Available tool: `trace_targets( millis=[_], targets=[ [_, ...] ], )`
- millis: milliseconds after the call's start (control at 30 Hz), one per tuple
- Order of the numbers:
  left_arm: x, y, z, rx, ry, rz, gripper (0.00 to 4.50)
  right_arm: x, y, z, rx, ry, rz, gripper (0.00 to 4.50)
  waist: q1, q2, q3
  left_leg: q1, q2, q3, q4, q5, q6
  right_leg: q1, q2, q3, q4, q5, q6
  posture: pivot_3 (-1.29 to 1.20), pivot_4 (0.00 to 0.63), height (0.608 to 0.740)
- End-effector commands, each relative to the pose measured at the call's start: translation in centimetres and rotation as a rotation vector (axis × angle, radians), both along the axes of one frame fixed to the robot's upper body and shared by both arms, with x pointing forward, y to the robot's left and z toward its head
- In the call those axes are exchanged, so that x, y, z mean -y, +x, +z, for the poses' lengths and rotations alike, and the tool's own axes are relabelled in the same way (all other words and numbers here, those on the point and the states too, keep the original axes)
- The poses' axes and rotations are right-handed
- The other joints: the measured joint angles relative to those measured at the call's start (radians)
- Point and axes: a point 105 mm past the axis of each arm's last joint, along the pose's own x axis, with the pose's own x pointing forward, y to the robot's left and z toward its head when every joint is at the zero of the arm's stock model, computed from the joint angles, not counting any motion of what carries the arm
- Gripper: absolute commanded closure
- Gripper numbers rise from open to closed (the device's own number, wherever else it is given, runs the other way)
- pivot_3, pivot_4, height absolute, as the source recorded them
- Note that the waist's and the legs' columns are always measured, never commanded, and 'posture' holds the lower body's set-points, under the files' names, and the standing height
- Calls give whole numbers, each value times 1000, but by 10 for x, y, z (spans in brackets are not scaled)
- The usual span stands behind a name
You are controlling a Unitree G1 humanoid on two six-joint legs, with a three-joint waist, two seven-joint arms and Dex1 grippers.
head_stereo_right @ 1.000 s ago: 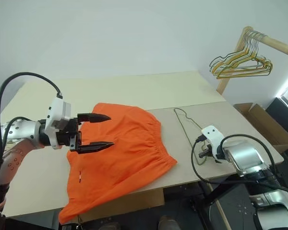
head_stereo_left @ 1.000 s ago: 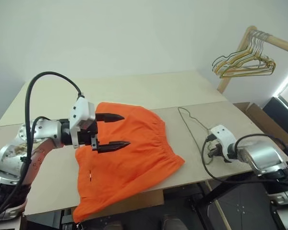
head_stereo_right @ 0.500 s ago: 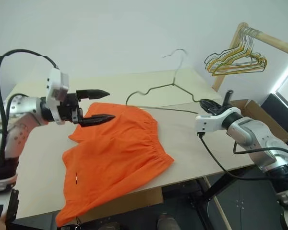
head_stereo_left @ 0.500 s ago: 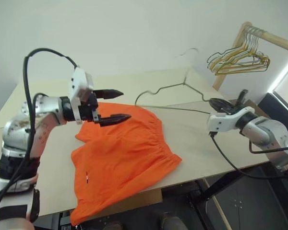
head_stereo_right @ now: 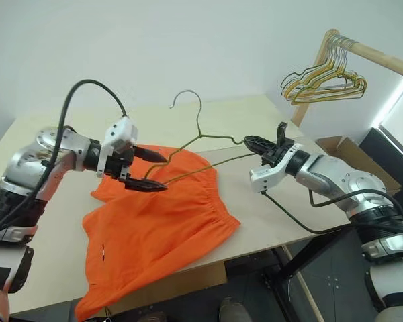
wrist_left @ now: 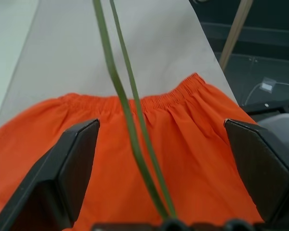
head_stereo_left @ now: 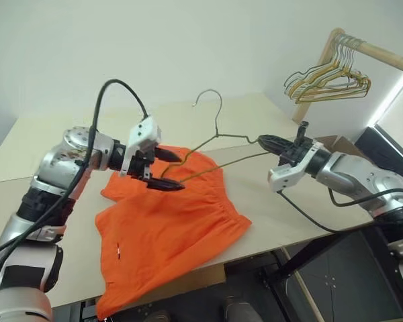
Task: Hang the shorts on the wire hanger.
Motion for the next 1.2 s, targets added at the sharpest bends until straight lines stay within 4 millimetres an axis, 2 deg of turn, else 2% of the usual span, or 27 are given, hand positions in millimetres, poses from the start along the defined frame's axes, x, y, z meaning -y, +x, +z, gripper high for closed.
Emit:
trace_targets(
  millis=[33, 167, 267, 433, 633, 667, 900, 933, 1000, 1200],
  targets=[
    [6, 7, -2, 58, 66, 6, 0, -1, 0, 27, 89, 33, 11, 4454, 0, 0, 0, 0, 0, 0, 0, 0, 0, 0, 0, 0, 0, 0, 0, -102, 0, 740],
    [7, 13, -10, 38, 92, 46, 0, -1, -1, 31, 101, 48, 2, 4454, -3, 0, 0, 0, 0, 0, 1, 0, 0, 0, 0, 0, 1, 0, 0, -107, 0, 740],
    [10, 13, -11, 35, 89, 44, 614, -3, -1, 37, 116, 64, 2, 4500, -5, 0, 0, 0, 0, 0, 1, 0, 0, 0, 0, 0, 1, 0, 0, -112, 0, 740],
    [12, 15, -9, 40, 75, 51, 2243, -9, -2, 40, 130, 55, 15, 4500, -14, 0, 0, 0, 0, -1, 2, 0, 0, 0, 0, 0, 1, 0, 0, -109, 0, 740],
    [9, 16, -5, 52, 60, 58, 4283, -6, -1, 39, 130, 44, 7, 4500, -24, 0, 0, 0, 0, -2, 2, 0, 1, 0, 0, 0, 2, 0, 0, -102, 0, 740],
    [8, 17, -4, 54, 55, 64, 4483, -6, -2, 39, 130, 43, 6, 4500, -25, 0, 0, 0, 0, -2, 2, 0, 1, 0, 0, 1, 2, 0, 0, -102, 0, 740],
    [2, 18, -6, 74, 70, 90, 4483, -6, -8, 32, 66, 35, 31, 4500, -26, 0, 0, 0, 0, -2, 4, -1, 1, 0, 0, 1, 6, 0, 1, -94, 0, 740],
    [0, 19, -8, 79, 82, 102, 4500, -7, -11, 29, 35, 30, 45, 3958, -26, 0, 0, 0, 0, -2, 5, -1, 1, 0, 0, 1, 7, 0, 1, -90, 0, 740],
    [-4, 21, -11, 88, 106, 124, 4500, -8, -21, 20, -28, 8, 92, 3436, -26, 0, 0, 0, 0, -3, 7, -1, 2, 0, 0, 0, 8, 0, 1, -90, 0, 740],
    [-13, 15, -18, 117, 161, 126, 4500, -8, -38, 10, -157, -59, 157, 1275, -26, 0, 0, 0, 0, -3, 10, -2, 3, 2, -1, 0, 9, -1, 1, -72, 0, 740]
  ],
)
